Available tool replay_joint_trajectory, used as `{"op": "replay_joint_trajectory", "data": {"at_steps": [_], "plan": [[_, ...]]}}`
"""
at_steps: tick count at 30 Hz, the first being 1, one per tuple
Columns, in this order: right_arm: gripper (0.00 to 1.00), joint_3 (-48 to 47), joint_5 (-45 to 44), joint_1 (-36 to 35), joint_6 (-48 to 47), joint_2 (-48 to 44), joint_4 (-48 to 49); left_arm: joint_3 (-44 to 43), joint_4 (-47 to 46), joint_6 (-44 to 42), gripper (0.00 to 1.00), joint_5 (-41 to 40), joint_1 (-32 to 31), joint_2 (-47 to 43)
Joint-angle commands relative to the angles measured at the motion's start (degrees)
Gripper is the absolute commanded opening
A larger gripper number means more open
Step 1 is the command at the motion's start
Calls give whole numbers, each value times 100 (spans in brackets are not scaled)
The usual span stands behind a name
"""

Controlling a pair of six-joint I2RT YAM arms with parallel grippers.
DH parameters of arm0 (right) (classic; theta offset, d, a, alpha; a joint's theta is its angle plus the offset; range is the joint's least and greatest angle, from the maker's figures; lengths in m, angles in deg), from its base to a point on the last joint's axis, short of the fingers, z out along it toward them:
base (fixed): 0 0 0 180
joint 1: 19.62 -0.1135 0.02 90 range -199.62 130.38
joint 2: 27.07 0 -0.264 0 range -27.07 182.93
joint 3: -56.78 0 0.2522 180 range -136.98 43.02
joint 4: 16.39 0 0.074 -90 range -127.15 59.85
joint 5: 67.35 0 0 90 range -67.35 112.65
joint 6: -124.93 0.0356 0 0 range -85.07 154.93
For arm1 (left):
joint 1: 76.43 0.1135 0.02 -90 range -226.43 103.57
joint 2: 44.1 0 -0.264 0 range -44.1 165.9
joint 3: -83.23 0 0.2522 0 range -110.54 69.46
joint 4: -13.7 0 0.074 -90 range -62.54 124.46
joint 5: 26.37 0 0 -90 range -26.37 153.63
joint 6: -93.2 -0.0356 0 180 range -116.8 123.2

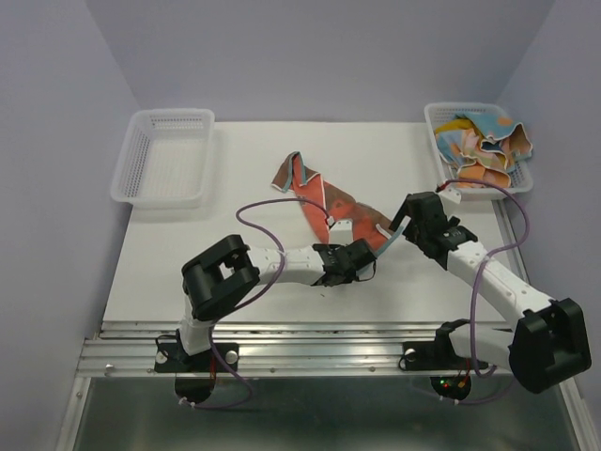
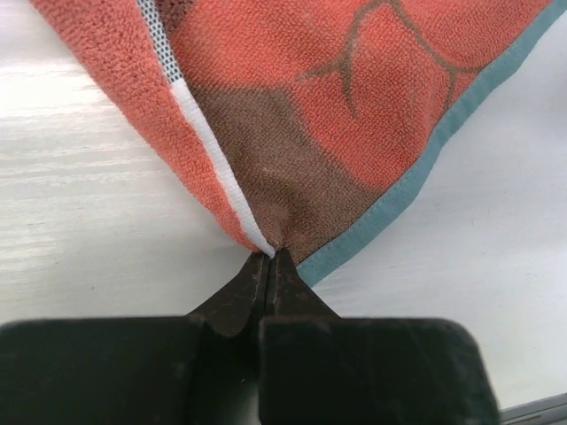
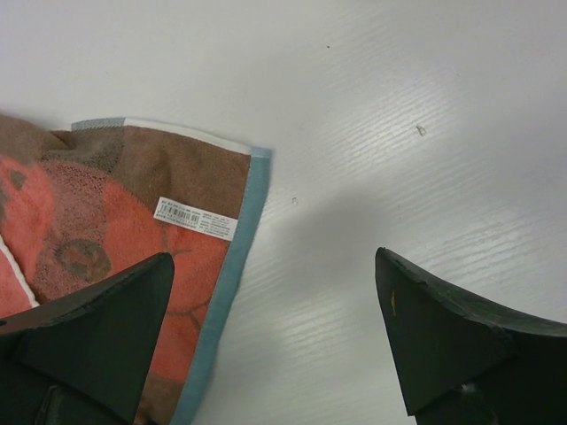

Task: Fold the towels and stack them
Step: Flatten out the crumpled towel

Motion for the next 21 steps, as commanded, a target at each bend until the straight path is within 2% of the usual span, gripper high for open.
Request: {"op": "replay_joint_trajectory", "data": {"at_steps": [1, 6, 11, 18, 19, 21], "plan": [[100, 21, -176, 47, 7, 174, 136, 445, 562, 83, 0, -330, -27, -309], [100, -50, -18, 39, -28, 569, 180, 1095, 492, 312, 0, -577, -36, -828], [98, -76, 315, 39, -107, 903, 294, 1421, 237, 338, 0, -410, -27, -855], [91, -76, 817, 39, -327, 1527, 733, 1518, 0, 198, 0, -348, -27, -881], [86, -111, 817, 39, -353, 1615, 769, 1527, -1, 189, 0, -357, -36, -907], [83, -190, 703, 39, -345, 1896, 848, 1553, -1, 180, 0, -375, -36, -916]]}}
